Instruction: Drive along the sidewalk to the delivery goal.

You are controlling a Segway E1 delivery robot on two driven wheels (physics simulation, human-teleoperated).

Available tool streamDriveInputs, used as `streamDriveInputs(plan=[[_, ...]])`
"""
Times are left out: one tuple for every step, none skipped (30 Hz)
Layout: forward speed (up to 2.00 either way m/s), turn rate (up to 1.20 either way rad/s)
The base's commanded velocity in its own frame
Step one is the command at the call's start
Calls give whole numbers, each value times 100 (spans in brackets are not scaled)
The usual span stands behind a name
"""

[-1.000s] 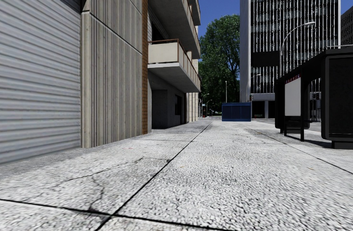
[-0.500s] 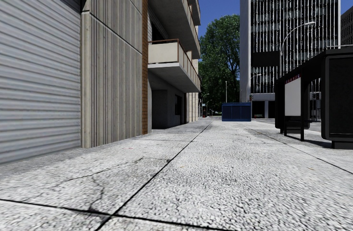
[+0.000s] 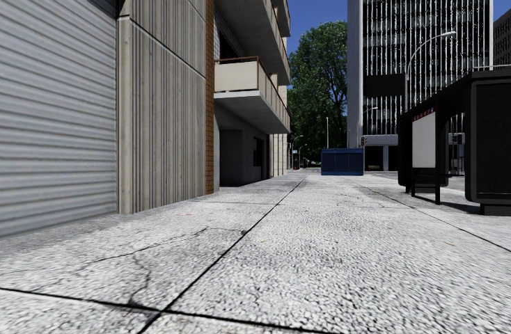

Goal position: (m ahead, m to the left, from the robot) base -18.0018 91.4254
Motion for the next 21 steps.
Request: streamDriveInputs(plan=[[0, 120], [0, 120], [0, 120], [0, 120], [0, 120], [0, 120], [0, 120], [0, 120], [0, 120], [0, 120], [0, 120], [0, 120], [0, 120], [0, 120], [0, 120], [0, 120], [0, 120], [0, 120], [0, 119], [0, 119], [0, 119]])
